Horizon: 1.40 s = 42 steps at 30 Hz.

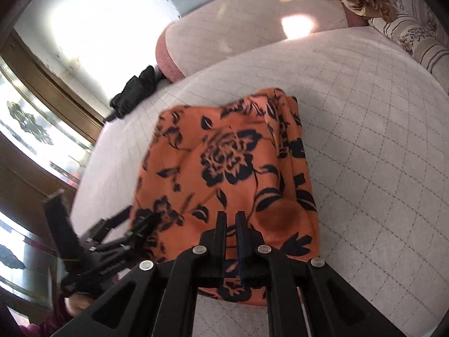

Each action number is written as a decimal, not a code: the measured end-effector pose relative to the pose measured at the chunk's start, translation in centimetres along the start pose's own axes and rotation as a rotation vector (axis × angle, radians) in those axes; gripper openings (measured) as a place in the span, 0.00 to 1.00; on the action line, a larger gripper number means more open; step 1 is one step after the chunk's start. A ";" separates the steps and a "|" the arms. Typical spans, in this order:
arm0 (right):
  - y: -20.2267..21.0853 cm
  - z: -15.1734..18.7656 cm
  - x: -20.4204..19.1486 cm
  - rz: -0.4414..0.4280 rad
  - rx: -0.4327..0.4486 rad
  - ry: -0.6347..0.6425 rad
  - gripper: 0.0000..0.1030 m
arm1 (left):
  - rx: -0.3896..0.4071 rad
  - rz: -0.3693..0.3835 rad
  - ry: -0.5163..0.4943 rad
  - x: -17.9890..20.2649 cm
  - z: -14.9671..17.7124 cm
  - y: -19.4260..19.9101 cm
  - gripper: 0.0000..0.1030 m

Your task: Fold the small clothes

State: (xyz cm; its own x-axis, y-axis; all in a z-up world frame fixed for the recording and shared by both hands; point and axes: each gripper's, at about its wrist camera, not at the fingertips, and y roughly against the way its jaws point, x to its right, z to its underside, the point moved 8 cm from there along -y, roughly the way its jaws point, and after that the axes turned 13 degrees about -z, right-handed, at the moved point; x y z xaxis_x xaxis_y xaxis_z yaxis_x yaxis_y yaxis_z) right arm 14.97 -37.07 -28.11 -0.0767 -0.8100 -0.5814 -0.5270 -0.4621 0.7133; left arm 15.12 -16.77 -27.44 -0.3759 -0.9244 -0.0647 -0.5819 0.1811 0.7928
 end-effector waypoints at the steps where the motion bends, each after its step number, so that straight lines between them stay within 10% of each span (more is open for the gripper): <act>1: -1.4 0.5 0.6 0.019 -0.048 -0.010 0.10 | -0.002 -0.004 0.002 0.0 0.0 -0.1 0.82; 14: 0.3 -1.4 -1.1 -0.072 0.056 -0.013 0.09 | -0.003 -0.019 0.002 0.3 -0.4 -0.1 0.82; 21: -1.7 -1.3 -0.8 -0.041 -0.039 -0.032 0.08 | -0.009 -0.018 0.010 0.4 -0.5 -0.1 0.82; 27: 1.3 -3.1 -0.4 -0.112 0.093 -0.062 0.10 | 0.000 -0.028 0.003 0.4 -0.8 0.2 0.82; 28: 1.8 -3.4 -0.1 -0.126 0.116 -0.074 0.15 | 0.001 -0.030 0.002 0.5 -0.9 0.3 0.82; 30: 2.4 -3.9 0.7 -0.165 0.153 -0.133 0.60 | 0.003 -0.033 -0.002 0.6 -1.0 0.4 0.82; 32: 3.5 -4.3 1.6 -0.187 0.221 -0.189 0.83 | 0.006 -0.035 -0.005 0.7 -1.1 0.5 0.82; 42: 3.3 -4.8 3.6 -0.181 0.230 -0.235 0.83 | 0.003 -0.029 -0.006 0.8 -1.6 0.5 0.82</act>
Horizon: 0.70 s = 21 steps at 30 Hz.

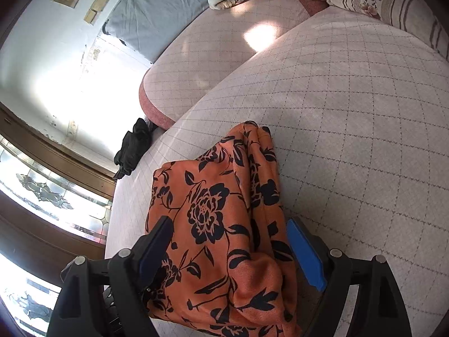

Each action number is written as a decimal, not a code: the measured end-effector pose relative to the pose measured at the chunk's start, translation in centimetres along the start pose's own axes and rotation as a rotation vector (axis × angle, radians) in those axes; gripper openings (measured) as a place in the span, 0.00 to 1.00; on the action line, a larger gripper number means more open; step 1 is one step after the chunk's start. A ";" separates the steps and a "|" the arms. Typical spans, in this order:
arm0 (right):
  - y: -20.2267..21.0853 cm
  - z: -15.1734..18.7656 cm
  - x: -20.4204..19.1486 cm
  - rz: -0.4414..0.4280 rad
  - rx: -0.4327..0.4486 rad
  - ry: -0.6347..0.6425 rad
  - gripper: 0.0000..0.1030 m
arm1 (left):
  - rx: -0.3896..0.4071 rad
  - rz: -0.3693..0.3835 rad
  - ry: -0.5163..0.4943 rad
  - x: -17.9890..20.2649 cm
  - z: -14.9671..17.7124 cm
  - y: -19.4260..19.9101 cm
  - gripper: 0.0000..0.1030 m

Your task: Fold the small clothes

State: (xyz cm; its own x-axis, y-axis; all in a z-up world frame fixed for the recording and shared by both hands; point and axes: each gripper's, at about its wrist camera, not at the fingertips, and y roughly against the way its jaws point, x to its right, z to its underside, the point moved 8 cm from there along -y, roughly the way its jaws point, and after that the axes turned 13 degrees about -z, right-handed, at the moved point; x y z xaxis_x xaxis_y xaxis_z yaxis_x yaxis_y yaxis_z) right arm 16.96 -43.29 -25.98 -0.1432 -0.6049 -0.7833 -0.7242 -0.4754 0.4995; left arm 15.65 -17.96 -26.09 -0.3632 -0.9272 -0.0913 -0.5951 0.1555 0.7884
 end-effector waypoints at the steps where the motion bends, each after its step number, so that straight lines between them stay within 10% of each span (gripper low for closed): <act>1: -0.2 0.0 0.2 -0.002 -0.001 0.000 0.83 | 0.002 0.000 -0.003 0.0 -0.1 0.0 0.82; 15: -1.3 -0.5 1.7 0.004 -0.008 -0.014 0.83 | 0.046 0.013 -0.019 -0.1 -1.7 0.4 0.82; 21: -2.0 -0.8 2.8 -0.016 -0.021 -0.053 0.83 | 0.021 0.150 -0.002 0.1 -2.7 -0.2 0.82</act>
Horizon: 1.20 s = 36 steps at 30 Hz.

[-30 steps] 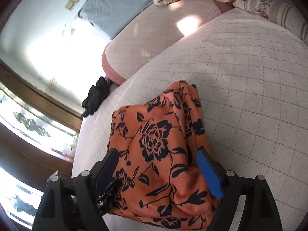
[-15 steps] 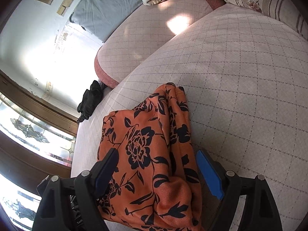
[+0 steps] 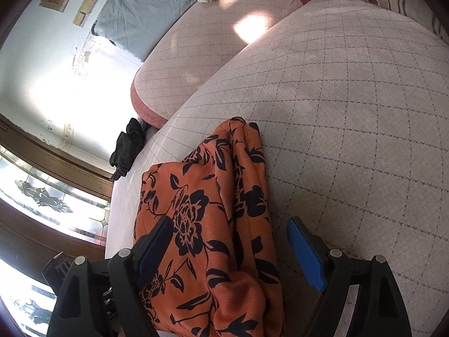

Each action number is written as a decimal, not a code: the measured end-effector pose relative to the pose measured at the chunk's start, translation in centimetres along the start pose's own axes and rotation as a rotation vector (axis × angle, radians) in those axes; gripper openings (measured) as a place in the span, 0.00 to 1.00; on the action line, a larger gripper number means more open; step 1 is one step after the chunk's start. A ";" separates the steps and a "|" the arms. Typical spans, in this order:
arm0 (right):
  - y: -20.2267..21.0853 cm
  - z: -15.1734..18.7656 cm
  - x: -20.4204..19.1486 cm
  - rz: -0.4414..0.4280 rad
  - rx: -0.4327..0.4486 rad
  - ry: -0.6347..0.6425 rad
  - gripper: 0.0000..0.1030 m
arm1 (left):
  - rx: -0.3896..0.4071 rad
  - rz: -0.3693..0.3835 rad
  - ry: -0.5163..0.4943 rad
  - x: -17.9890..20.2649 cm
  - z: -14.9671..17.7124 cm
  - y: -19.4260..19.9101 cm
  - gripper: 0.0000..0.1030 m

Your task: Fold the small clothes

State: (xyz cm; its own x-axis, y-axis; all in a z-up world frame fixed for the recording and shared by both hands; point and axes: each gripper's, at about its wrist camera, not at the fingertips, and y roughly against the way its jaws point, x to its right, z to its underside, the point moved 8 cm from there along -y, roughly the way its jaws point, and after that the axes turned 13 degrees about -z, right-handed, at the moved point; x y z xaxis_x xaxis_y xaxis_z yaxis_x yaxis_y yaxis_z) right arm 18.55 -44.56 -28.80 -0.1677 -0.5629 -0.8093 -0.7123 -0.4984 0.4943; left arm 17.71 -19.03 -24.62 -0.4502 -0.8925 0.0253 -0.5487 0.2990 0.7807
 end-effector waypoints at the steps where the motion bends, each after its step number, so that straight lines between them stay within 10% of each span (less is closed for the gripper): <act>1: 0.0 -0.1 0.3 -0.003 -0.001 -0.009 0.83 | -0.018 0.034 0.016 -0.2 -0.1 -0.3 0.82; 11: -0.4 -0.5 3.6 -0.103 -0.052 -0.109 0.83 | -0.259 0.261 0.197 -1.6 1.2 -4.5 0.82; 23: -5.7 3.3 -0.7 -0.148 -0.215 0.055 0.81 | -0.207 0.264 0.120 0.9 0.9 -4.4 0.77; 30: -6.2 4.3 -2.3 -0.041 -0.196 0.129 0.50 | -0.147 0.239 0.110 0.2 0.5 -3.2 0.49; 36: -5.2 4.0 -5.8 -0.031 -0.131 0.218 0.40 | -0.105 0.202 0.109 -0.7 0.1 -1.5 0.45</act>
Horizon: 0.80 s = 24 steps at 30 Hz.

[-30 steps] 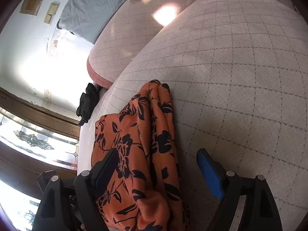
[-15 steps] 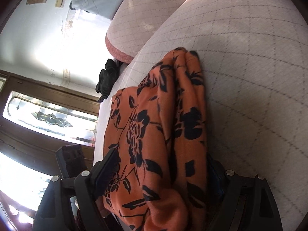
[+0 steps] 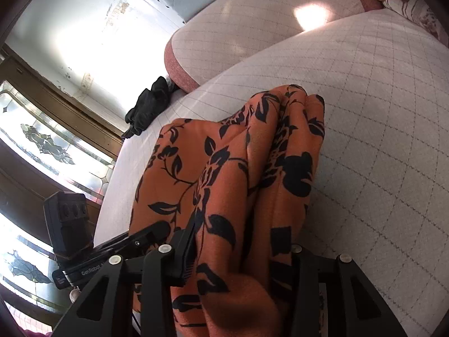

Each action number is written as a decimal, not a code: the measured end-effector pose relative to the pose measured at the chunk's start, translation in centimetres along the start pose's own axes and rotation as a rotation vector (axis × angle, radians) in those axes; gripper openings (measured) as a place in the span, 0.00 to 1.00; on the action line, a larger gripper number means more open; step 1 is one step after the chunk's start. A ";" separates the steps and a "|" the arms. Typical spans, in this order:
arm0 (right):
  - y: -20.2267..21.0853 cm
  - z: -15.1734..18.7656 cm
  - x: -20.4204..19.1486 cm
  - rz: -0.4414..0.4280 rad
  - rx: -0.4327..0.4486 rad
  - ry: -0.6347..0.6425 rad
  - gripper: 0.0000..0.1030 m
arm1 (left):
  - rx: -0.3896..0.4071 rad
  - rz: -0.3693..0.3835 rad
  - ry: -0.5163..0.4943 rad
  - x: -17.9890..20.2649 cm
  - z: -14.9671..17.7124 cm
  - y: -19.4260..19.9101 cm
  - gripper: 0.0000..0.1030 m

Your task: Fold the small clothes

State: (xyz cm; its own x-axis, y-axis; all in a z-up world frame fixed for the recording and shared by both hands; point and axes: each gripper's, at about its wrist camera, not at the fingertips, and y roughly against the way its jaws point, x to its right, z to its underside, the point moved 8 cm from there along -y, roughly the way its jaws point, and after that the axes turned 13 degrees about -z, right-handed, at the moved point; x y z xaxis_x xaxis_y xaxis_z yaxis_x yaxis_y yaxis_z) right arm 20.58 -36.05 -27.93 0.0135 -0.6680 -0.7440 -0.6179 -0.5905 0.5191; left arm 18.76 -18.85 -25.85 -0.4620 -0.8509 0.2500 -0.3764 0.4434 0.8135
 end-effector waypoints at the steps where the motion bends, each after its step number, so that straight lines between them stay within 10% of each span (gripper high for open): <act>1: 0.0 -0.1 -0.6 -0.011 0.006 0.006 0.39 | 0.016 -0.012 0.000 -0.2 -0.1 0.6 0.45; 24: -5.1 4.5 -12.7 -0.102 0.003 0.157 0.38 | 0.171 -0.184 0.086 -8.1 1.6 12.0 0.45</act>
State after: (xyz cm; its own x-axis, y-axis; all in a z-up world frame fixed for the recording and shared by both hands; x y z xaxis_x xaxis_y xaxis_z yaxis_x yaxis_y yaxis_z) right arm 20.02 -22.49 -22.99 0.1979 -0.6675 -0.7178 -0.6096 -0.6573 0.4432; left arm 16.70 -6.16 -18.96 -0.3060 -0.9392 0.1560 -0.5814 0.3141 0.7506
